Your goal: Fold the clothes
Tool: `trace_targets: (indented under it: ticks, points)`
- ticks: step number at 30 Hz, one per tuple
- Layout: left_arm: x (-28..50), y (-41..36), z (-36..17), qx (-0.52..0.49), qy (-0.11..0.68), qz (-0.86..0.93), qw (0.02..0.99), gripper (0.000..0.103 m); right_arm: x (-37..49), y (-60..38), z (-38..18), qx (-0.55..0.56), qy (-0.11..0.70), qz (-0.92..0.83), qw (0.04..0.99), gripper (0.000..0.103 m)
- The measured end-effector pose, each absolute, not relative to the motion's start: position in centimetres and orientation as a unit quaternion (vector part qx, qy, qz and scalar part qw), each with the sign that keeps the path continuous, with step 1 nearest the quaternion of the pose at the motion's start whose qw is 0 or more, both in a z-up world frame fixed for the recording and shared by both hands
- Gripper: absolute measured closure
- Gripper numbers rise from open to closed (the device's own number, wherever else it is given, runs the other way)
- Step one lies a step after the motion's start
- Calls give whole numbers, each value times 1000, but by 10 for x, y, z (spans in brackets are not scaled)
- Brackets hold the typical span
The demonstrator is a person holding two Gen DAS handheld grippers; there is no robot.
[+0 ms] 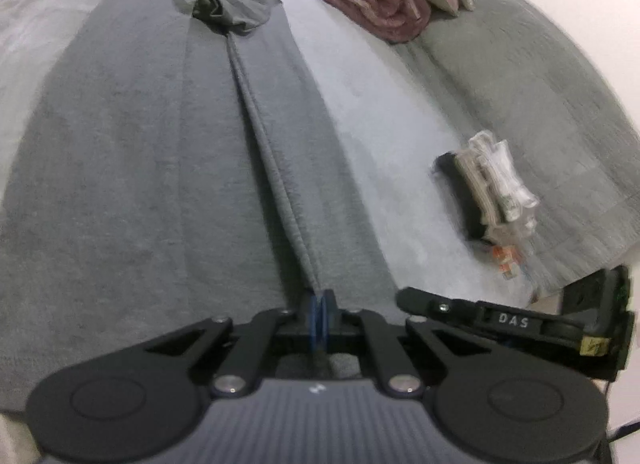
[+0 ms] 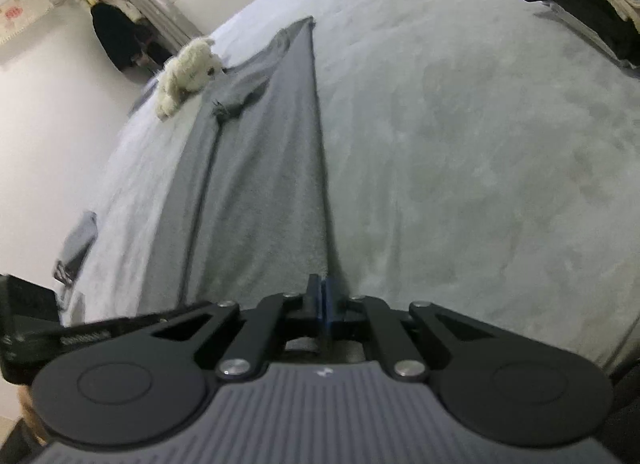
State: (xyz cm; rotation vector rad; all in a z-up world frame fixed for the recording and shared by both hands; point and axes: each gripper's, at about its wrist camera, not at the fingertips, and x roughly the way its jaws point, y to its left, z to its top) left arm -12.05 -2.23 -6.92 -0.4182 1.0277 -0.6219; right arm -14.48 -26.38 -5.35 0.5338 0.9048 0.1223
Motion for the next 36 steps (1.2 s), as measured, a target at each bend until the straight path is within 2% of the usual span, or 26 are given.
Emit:
trace_targets:
  ticks: [1,2,7,16,22,26,30,32,36]
  points:
    - [-121,-27,-71,-162,482,-280,814,101,-145,-263,-56,244,436,54,864,100]
    - [-122,-30,-70,-154,480,-280,817,101,-146,-263,-59,246,435,60,864,91]
    - [-125,-41,-65,-124,473,-276,827,100,-148,-263,-59,264,416,80,866,82]
    - [-124,-35,-65,-132,474,-268,828,100,-156,-263,-42,240,376,82,891,79]
    - [-124,-40,-60,-111,472,-257,836,99,-158,-215,-34,107,369,156,910,79]
    - [-129,-40,-55,-91,469,-255,841,98,-157,-208,-44,75,402,158,899,82]
    - [-135,-29,-34,-71,447,-262,852,84,-157,-200,-54,43,435,160,885,83]
    - [-140,-16,-21,-56,427,-253,866,71,-159,-196,-53,25,439,160,884,82]
    - [-141,21,-7,-53,411,-216,884,71,-154,-187,-52,19,436,161,885,79]
